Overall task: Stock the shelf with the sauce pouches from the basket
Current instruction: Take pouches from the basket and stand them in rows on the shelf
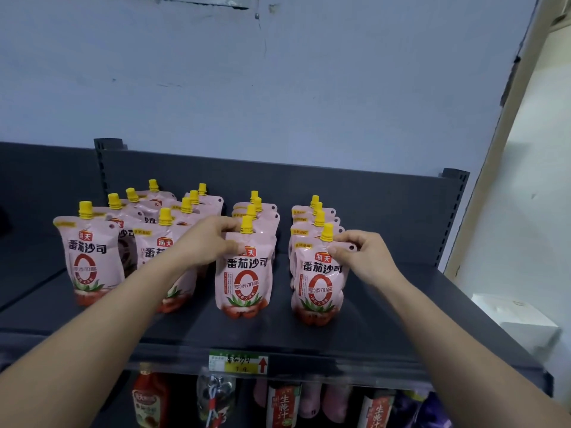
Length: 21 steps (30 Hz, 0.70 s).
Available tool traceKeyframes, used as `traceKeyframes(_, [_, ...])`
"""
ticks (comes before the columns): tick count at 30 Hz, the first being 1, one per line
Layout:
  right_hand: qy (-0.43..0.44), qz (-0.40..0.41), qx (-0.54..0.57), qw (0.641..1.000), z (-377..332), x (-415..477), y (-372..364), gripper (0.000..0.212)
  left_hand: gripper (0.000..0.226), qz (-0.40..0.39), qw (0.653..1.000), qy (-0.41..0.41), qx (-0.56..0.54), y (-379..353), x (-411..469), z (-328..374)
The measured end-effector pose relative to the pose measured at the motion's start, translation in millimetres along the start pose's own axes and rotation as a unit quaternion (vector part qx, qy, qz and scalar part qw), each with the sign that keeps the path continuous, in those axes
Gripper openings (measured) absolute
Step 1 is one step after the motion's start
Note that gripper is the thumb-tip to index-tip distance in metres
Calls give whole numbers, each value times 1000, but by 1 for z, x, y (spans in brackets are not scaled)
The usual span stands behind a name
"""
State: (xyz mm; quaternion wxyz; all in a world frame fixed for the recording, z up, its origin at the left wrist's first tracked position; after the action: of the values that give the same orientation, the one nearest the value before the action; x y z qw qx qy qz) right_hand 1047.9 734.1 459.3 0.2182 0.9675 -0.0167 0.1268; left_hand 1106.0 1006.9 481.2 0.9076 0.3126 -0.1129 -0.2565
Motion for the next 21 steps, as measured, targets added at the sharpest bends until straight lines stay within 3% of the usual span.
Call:
traceKeyframes(7, [-7,53,50,997,7,3,-8,16,15,25,999,17,17,2,1,2])
traceKeyframes(21, [-3,30,-22,999,4,3,-12,14,30,47,996,31,70,0,3,-1])
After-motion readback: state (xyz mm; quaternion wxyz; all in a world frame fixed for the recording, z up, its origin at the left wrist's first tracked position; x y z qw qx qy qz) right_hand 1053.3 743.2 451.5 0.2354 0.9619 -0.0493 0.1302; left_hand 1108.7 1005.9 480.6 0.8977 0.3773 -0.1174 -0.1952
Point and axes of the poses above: each hand's wrist, its own x-axis towards the middle knuckle, its own y-axis out of the back of the hand, z = x × y, the point moved 3 cm from there along x, towards the middle knuckle, and after that the axes turned 15 degrees about -z, right-handed, at the moved point
